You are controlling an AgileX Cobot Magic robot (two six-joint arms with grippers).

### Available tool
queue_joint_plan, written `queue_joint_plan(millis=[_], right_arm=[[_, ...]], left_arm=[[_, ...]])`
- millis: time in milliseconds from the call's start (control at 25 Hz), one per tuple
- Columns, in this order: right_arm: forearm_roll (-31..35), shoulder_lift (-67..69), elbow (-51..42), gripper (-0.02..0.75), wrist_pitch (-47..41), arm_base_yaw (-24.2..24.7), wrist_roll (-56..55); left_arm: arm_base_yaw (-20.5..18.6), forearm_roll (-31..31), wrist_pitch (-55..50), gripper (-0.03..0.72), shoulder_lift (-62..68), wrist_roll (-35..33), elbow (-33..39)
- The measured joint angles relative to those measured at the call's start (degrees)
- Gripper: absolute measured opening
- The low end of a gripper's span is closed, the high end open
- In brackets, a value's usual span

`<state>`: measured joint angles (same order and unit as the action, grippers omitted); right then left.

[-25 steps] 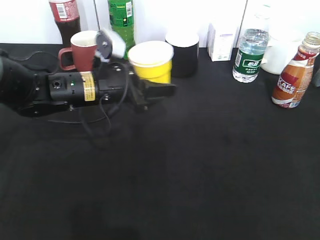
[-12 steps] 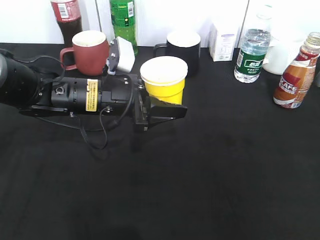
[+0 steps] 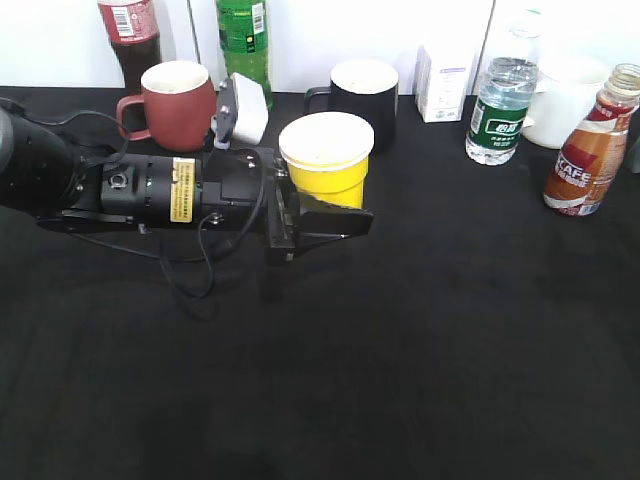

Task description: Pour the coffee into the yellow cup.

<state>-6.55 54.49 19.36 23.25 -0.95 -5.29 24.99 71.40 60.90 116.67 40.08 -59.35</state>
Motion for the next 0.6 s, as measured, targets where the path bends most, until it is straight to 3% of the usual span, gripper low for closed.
queue_joint_plan(millis=[120, 200, 320, 600], right_arm=[[0.0, 16.8, -1.7, 0.59, 11.1, 0.0, -1.0], [0.0, 26.9, -1.7, 0.654, 17.3, 0.0, -1.1], [0.1, 37.4, 1.2, 0.673, 23.9, 0.0, -1.2], [2.9, 53.7, 13.9, 0.671, 29.1, 0.0, -1.2]], left_arm=[[0.0, 0.0, 0.0, 0.441, 0.0, 0.0, 0.0], [0.0, 0.0, 0.0, 0.441, 0.0, 0.0, 0.0], [0.0, 0.0, 0.0, 0.441, 0.0, 0.1, 0.0], [0.0, 0.0, 0.0, 0.441, 0.0, 0.1, 0.0]])
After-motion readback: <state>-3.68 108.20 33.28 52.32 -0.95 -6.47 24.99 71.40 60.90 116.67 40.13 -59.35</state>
